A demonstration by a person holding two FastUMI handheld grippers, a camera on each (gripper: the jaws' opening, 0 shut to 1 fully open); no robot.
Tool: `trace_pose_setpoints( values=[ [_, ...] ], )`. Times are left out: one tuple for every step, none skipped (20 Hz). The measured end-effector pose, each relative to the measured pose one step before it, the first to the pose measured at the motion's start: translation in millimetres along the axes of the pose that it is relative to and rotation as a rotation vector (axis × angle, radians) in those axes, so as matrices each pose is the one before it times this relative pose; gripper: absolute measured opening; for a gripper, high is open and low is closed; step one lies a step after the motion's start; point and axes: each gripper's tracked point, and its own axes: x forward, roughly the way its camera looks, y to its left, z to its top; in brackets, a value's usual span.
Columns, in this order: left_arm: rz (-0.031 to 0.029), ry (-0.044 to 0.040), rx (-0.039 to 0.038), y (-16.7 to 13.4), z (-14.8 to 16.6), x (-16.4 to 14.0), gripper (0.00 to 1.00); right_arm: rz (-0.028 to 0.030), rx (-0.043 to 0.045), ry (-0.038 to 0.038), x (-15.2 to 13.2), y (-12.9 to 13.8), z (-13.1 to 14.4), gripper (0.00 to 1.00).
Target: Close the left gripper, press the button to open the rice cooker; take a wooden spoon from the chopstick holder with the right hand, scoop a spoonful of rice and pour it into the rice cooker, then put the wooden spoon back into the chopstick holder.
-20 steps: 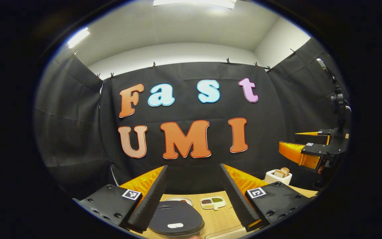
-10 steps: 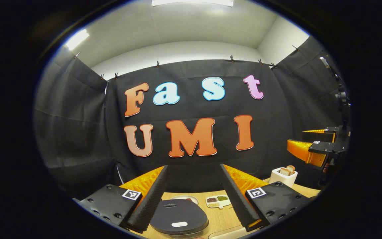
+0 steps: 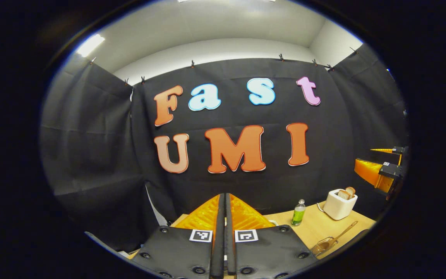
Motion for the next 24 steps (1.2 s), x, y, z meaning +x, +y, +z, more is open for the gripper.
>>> trace_pose_setpoints(
  values=[
    [0.00630, 0.04771, -0.01343, 3.42, -10.22, 4.53, 0.07, -0.00288, -0.00182, 0.00312, 0.08, -1.84, -1.59, 0.95],
    [0.01294, 0.04870, -0.01655, 7.11, -11.25, 6.82, 0.09, -0.00447, -0.00091, 0.00315, -0.10, -2.33, -1.80, 0.97],
    [0.00644, 0.05398, -0.01440, 3.84, -12.10, 5.67, 0.09, -0.00295, 0.00064, 0.00319, 0.65, -1.71, -1.93, 0.97],
    [0.01439, 0.05426, -0.00737, 6.69, -11.57, 6.16, 0.07, -0.00245, 0.00047, 0.00374, 1.97, -1.45, -1.76, 0.97],
    [0.00675, 0.05513, -0.00437, 5.57, -10.49, 7.56, 0.09, -0.00346, -0.00056, 0.00600, 0.49, -2.87, -2.14, 0.97],
    [-0.00263, 0.05550, -0.01376, 1.47, -8.54, 7.86, 0.09, -0.00091, -0.00160, 0.00873, 1.39, -1.01, -2.77, 0.95],
    [-0.00113, 0.05732, -0.01439, 3.64, -9.37, 5.50, 0.09, -0.00164, -0.00252, 0.00600, 0.40, -1.79, -2.94, 0.97],
    [-0.00545, 0.05349, -0.01524, 4.03, -10.17, 7.84, 0.09, -0.00177, -0.00311, 0.00446, 0.75, -1.00, -1.51, 0.95],
    [0.00028, 0.05196, -0.01330, 5.66, -7.46, 6.28, 0.09, -0.00221, -0.00368, 0.00235, -0.89, -2.51, -1.95, 0.95],
    [-0.00634, 0.04774, -0.01899, 4.44, -6.66, 9.31, 0.09, -0.00300, -0.00290, 0.00495, 0.05, -1.50, -1.90, 0.95],
    [-0.01977, 0.05071, -0.01865, 0.83, -6.12, 7.75, 0.08, -0.00049, -0.00165, 0.00782, 0.28, -1.24, -3.34, 0.97],
    [-0.02176, 0.05058, -0.02390, -0.98, -7.38, 7.11, 0.06, -0.00069, -0.00058, 0.00751, -0.36, -1.27, -2.91, 0.95],
    [-0.02125, 0.04979, -0.02705, 0.79, -5.06, 5.51, 0.07, 0.00033, -0.00055, 0.00798, -0.37, -0.74, -2.61, 0.95],
    [-0.01211, 0.04877, -0.03042, 0.55, -5.40, 4.07, 0.05, -0.00016, -0.00206, 0.00509, -0.05, -0.88, -2.42, 0.97],
    [-0.00830, 0.03937, -0.03124, 2.51, -2.29, 5.29, 0.05, -0.00356, -0.00382, 0.00417, 0.06, -1.66, -1.43, 0.95],
    [-0.00476, 0.03326, -0.02084, 0.25, -1.97, 3.06, 0.05, -0.00312, -0.00310, 0.00374, 0.98, -1.48, -1.87, 0.95],
    [0.00618, 0.01765, -0.01149, -1.42, -5.12, 4.87, 0.05, -0.00434, -0.00243, 0.00283, 0.17, -1.32, -1.66, 0.95],
    [-0.01608, 0.02518, -0.01607, -5.13, -5.18, 5.63, 0.03, -0.00190, -0.00146, 0.00603, 0.79, -0.47, -2.00, 0.95],
    [-0.01791, 0.04283, -0.02854, -6.93, -9.05, 3.51, 0.07, 0.00002, 0.00062, 0.01130, 1.40, 0.50, -3.03, 0.95],
    [-0.00930, 0.05473, -0.03048, -4.14, -11.12, 5.30, 0.06, 0.00284, 0.00264, 0.00807, -0.39, 0.30, -2.21, 0.95],
    [0.00772, 0.04392, -0.01864, 3.79, -12.27, 7.61, 0.05, 0.00385, 0.00191, 0.00540, -0.09, 1.33, -1.72, 0.97],
    [0.00349, 0.02925, -0.01428, 3.92, -3.79, 9.10, 0.05, -0.00249, -0.00287, 0.00292, 0.90, -0.58, -1.93, 0.95],
    [-0.00856, 0.02978, -0.00992, -1.20, -2.46, 6.30, 0.05, -0.00335, -0.00340, 0.00342, -0.34, -1.53, -1.15, 0.97],
    [0.00175, 0.02299, -0.01474, 1.55, -4.36, 4.69, 0.07, -0.00166, -0.00057, 0.00527, 0.14, -0.01, -1.67, 0.97]
  ],
)
